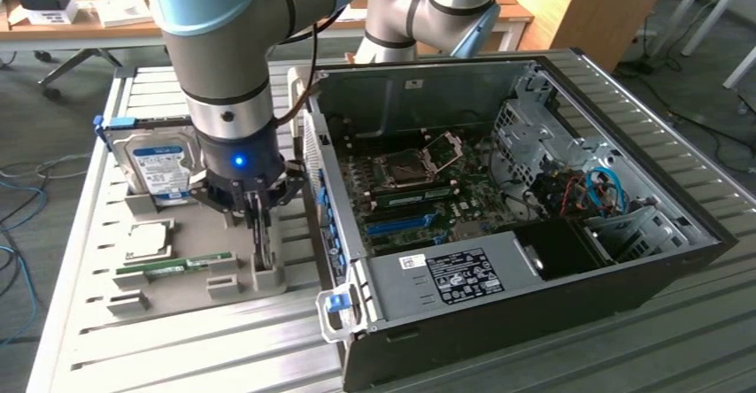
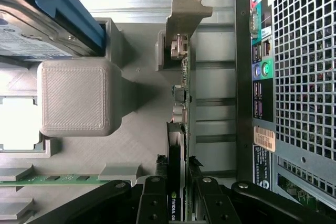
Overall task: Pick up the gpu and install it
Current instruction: 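Pick up the gpu and move the gpu toward the slot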
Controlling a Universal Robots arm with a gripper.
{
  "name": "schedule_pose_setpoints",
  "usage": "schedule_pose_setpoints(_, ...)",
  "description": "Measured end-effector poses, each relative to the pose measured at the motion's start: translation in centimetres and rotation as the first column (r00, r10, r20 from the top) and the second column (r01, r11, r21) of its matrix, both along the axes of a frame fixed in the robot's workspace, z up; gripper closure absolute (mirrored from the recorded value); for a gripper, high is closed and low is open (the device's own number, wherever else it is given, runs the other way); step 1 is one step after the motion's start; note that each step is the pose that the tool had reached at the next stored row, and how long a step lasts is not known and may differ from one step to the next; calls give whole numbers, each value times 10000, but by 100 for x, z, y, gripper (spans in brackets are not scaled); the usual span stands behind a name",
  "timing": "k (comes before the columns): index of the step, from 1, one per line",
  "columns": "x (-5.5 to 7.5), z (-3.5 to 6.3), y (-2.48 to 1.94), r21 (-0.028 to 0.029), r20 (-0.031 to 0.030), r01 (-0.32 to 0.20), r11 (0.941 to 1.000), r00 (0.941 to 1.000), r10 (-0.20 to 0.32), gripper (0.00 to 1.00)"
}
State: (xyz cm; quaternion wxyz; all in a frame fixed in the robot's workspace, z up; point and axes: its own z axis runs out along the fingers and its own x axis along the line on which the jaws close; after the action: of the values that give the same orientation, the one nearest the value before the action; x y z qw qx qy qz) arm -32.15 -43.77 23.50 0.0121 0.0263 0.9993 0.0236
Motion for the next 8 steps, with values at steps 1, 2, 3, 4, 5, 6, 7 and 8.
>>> schedule_pose_setpoints(1,0,16,0,-2,-2,0,10000,10000,0,74)
schedule_pose_setpoints(2,0,31,0,-2,-3,0,10000,10000,0,74)
schedule_pose_setpoints(3,-1,48,0,-3,-2,1,10000,10000,-1,74)
schedule_pose_setpoints(4,0,65,0,-2,-3,0,10000,10000,0,74)
schedule_pose_setpoints(5,0,85,0,-2,-2,0,10000,10000,0,74)
schedule_pose_setpoints(6,0,106,0,-2,-2,0,10000,10000,0,74)
schedule_pose_setpoints(7,0,127,0,-2,-2,0,10000,10000,0,74)
schedule_pose_setpoints(8,0,148,0,-3,-2,0,10000,10000,0,74)
